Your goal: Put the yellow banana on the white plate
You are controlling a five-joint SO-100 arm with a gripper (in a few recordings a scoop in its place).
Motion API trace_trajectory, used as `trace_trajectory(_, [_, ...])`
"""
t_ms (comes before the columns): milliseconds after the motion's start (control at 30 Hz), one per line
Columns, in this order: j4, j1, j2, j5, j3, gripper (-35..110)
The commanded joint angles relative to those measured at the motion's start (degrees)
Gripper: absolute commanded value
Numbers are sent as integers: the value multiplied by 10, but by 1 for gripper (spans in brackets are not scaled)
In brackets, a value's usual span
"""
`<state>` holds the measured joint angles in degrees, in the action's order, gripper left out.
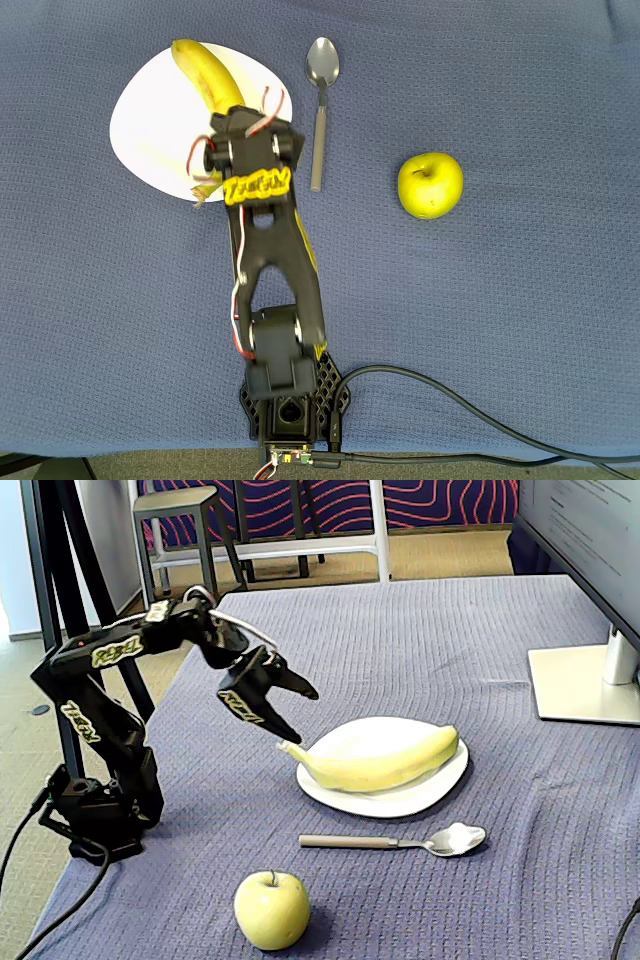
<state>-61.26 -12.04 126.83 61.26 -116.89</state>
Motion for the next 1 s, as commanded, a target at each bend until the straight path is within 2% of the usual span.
trace_trajectory(0, [18, 17, 98, -73, -61, 22])
trace_trajectory(333, [-1, 86, 280, -208, -211, 0])
trace_trajectory(633, [18, 120, 352, -327, -323, 0])
trace_trajectory(967, [-33, 149, 480, -425, -458, 0])
